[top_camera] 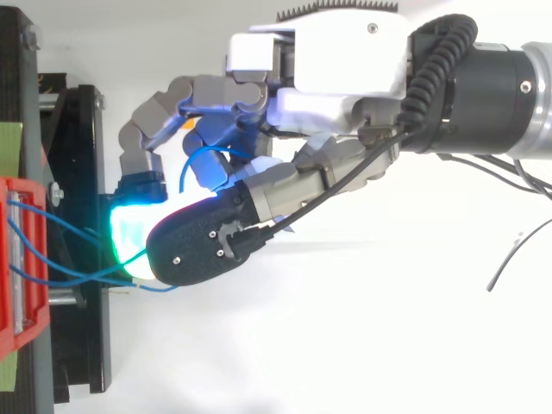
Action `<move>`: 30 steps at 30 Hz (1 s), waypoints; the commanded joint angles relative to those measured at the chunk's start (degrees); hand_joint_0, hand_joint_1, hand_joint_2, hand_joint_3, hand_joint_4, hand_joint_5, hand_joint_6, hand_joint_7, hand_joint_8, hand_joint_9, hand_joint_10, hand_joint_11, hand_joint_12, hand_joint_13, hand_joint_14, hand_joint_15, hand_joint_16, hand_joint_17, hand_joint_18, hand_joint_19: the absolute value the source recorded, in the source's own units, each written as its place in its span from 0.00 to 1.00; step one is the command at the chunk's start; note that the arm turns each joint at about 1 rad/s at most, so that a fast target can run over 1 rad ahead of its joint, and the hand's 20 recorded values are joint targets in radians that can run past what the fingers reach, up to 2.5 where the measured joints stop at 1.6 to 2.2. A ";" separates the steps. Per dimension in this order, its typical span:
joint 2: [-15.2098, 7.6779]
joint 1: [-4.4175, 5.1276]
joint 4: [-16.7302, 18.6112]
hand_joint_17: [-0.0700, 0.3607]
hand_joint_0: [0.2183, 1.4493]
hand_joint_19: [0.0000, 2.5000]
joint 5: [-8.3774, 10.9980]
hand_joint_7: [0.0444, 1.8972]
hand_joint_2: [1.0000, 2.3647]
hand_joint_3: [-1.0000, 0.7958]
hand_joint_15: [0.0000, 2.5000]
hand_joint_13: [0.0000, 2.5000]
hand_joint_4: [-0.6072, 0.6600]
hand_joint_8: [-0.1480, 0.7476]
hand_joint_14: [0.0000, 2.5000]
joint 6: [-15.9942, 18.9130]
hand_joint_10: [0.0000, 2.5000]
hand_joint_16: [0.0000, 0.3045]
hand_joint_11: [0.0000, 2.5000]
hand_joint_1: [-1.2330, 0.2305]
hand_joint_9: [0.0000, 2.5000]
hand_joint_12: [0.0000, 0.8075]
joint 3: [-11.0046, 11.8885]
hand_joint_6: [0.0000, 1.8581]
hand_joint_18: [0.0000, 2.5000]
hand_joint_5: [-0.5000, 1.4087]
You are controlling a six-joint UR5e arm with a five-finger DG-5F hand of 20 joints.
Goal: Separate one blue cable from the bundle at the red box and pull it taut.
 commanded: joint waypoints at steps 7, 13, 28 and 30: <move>-0.01 0.56 -0.10 0.53 0.32 0.27 -0.02 0.54 0.03 0.59 0.46 0.45 0.39 0.50 1.00 0.36 1.00 0.23 0.87 0.34 0.19 0.64 -0.39 0.47 0.59 0.20; -0.01 0.65 0.08 0.52 0.32 0.28 -0.02 0.54 0.06 0.58 0.46 0.43 0.38 0.52 1.00 0.44 1.00 0.22 0.80 0.34 0.18 0.63 -0.39 0.47 0.56 0.20; 1.13 0.74 -3.00 0.51 0.31 0.28 -4.50 0.54 0.09 0.58 0.44 0.39 0.39 0.52 1.00 0.00 1.00 0.22 0.77 0.35 0.17 0.62 -2.06 0.47 0.53 0.20; 1.74 0.65 -3.26 0.51 0.31 0.28 -4.67 0.53 0.09 0.58 0.45 0.39 0.39 0.52 1.00 -0.52 1.00 0.22 0.78 0.35 0.17 0.62 -2.06 0.47 0.53 0.20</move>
